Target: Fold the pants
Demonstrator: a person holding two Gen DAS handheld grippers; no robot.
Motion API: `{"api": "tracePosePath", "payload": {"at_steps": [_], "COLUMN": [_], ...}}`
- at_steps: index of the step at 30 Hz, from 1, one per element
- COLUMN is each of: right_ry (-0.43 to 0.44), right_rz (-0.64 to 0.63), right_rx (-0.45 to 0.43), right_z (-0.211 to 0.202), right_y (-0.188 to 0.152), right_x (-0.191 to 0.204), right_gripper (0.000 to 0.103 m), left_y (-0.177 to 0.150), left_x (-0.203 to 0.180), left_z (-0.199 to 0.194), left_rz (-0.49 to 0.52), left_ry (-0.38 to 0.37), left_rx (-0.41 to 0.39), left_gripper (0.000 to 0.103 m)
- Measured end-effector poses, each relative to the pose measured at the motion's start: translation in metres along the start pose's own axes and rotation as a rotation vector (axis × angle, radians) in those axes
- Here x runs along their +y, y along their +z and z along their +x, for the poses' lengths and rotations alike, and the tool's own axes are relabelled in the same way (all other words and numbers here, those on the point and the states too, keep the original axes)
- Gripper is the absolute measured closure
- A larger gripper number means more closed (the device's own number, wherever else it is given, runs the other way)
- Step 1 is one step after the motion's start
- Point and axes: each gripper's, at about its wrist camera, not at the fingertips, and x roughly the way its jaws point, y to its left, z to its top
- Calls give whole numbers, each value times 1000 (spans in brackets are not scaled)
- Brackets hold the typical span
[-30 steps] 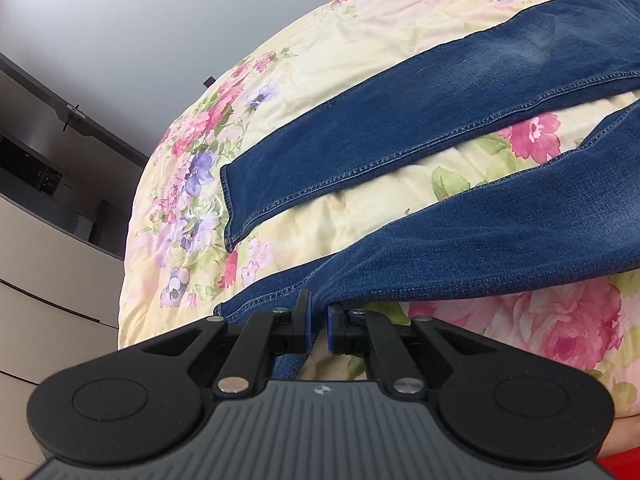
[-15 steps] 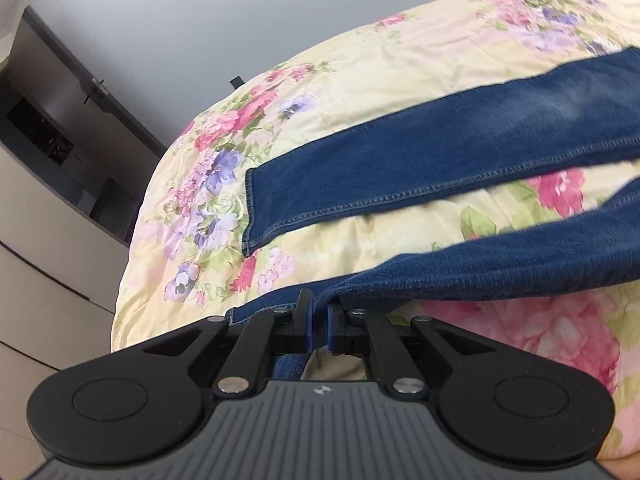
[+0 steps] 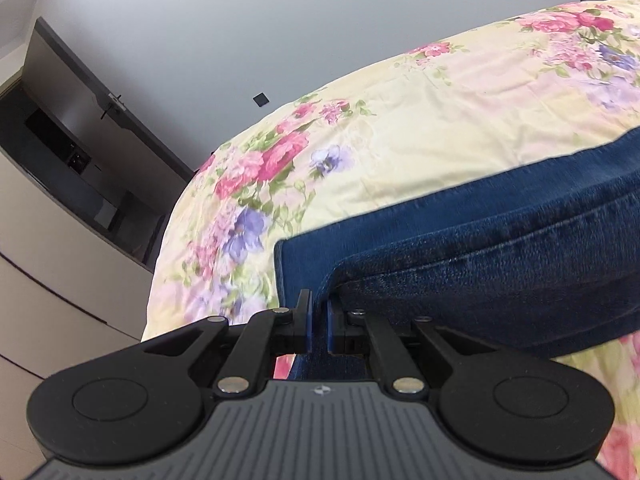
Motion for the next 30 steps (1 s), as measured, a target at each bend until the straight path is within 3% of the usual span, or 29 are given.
{"api": "tracePosePath", "payload": {"at_steps": [6,12,16,21,24,25,26,27,28,29,30], "right_ry": [3,62,95,113,102,90,77,67,54,28,2], "right_rz": [8,-20,-27,-26,-13,-3,9,25,42,59,82], "right_rx": [74,171,215,243,247,248,247,248,245,243,237], "right_z": [97,197,240,261,269,264,259,251,239,230,222], "right_y": [35,50,46,35,36,36,36,36,35,37,39], "right_x": [1,25,44,61,61,60,58,55,52,50,46], "right_gripper": [102,102,102,102,100,98,95,92,78,57,51], "left_y": [44,65,67,63,58,57,57,57,58,60,63], "left_x": [-23,-62,-82,-93,-91,-87,-82,-76,-68,-59,-49], "left_z": [72,144,174,197,199,197,193,188,181,172,164], "left_rz": [63,151,206,215,188,180,169,154,132,110,84], "left_ry": [18,31,46,37,34,31,34,37,34,20,9], "left_rx": [43,86,97,108,86,71,52,30,6,-15,-28], "left_gripper": [96,96,96,93,80,63,52,32,25,25,24]}}
